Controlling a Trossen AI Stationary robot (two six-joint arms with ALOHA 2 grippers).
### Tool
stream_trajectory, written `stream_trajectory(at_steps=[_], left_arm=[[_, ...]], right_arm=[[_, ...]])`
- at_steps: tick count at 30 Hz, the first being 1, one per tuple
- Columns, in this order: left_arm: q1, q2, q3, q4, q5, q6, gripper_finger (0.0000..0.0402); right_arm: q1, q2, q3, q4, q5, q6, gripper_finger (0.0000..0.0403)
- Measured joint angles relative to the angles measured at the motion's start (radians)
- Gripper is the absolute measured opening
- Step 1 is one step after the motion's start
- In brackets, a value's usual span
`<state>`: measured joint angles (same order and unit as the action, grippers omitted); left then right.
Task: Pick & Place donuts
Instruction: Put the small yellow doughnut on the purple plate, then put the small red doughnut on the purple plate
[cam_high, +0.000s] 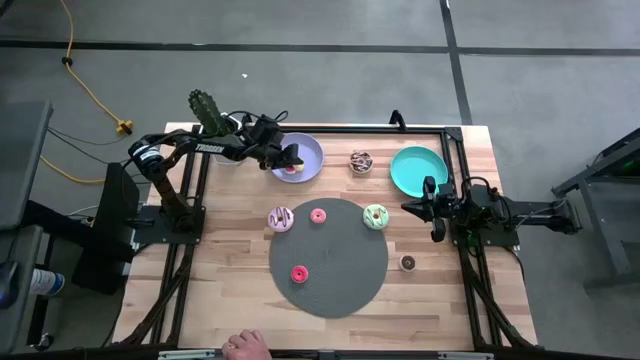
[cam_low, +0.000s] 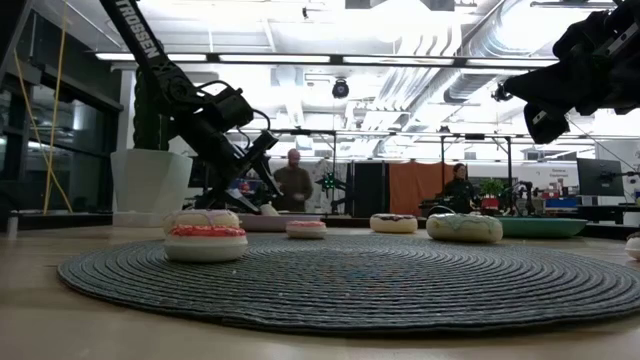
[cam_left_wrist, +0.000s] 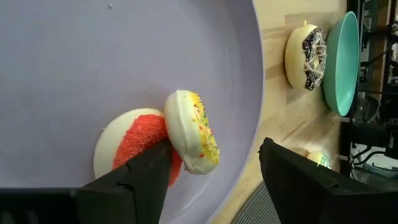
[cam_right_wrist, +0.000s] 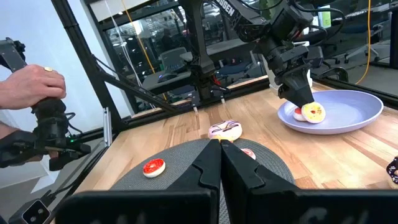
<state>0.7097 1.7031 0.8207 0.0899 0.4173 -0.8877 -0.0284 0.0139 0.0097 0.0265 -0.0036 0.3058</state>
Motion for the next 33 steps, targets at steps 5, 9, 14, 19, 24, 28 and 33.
stream_trajectory(at_steps=[5,9,14,19,24,28,33], left_arm=[[0.000,0.000,0.000,0.021,0.018,0.000,0.0237],[0.000,0.000,0.000,0.023,0.017,0.000,0.0237],[0.000,-0.029,0.000,0.004,-0.032,0.025,0.0237],[0.011,-0.066,0.000,-0.034,-0.061,0.050,0.0237],[0.011,-0.112,0.000,-0.125,-0.138,0.098,0.0237],[0.009,-0.148,0.000,-0.155,-0.159,0.147,0.0237],[-0.043,-0.211,0.000,-0.161,-0.141,0.259,0.0237]], right_arm=[[0.000,0.000,0.000,0.000,0.000,0.000,0.0000],[0.000,0.000,0.000,0.000,0.000,0.000,0.0000],[0.000,0.000,0.000,0.000,0.000,0.000,0.0000],[0.000,0.000,0.000,0.000,0.000,0.000,0.0000],[0.000,0.000,0.000,0.000,0.000,0.000,0.0000],[0.000,0.000,0.000,0.000,0.000,0.000,0.0000],[0.000,0.000,0.000,0.000,0.000,0.000,0.0000]])
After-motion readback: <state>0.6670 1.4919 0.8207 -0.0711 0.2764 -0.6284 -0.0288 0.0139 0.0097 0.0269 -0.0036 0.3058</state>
